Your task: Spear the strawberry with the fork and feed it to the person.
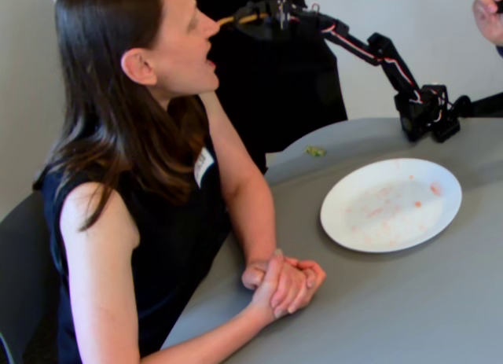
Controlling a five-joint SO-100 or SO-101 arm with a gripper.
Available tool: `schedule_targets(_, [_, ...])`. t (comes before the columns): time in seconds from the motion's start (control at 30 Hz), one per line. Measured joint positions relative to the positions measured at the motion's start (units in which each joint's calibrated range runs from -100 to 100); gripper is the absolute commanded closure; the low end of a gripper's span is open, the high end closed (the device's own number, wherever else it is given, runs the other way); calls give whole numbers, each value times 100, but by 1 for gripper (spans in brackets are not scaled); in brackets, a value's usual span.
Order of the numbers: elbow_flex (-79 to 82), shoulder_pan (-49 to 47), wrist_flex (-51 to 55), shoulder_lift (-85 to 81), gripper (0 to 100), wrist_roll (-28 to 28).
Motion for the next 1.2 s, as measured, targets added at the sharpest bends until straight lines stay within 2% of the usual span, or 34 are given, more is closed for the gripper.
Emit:
schedule_targets(0.13, [0,92,463,-287,99,-47])
schedule_targets(0.2, [-9,218,1459,-716,99,-57])
schedule_targets(0.3, [-9,268,3561,-1534,99,-68])
schedule_targets(0.37, [-45,277,4221,-1930,99,-52])
schedule_targets(0.47, [-91,101,6109,-2967,99,-36])
schedule_targets(0.6, [-181,-579,7293,-4787,99,-36])
schedule_targets(0.67, [-181,-646,7370,-5074,99,-36])
schedule_targets(0.73, [353,-1191,7585,-5841,99,-36])
schedule_targets(0.77, [779,-1820,7593,-6456,99,162])
schedule_targets(0.83, [960,-2021,7593,-6608,99,235])
schedule_targets(0.87, [1821,-2834,7593,-7240,99,501])
schedule_targets(0.97, [2400,-3740,7559,-8099,99,704])
schedule_targets(1.0, [3415,-4294,7413,-8993,99,808])
schedule_targets(1.13, [5272,-4604,6632,-10468,99,1111])
schedule_targets(1.2, [6685,-4621,6135,-11370,99,1293])
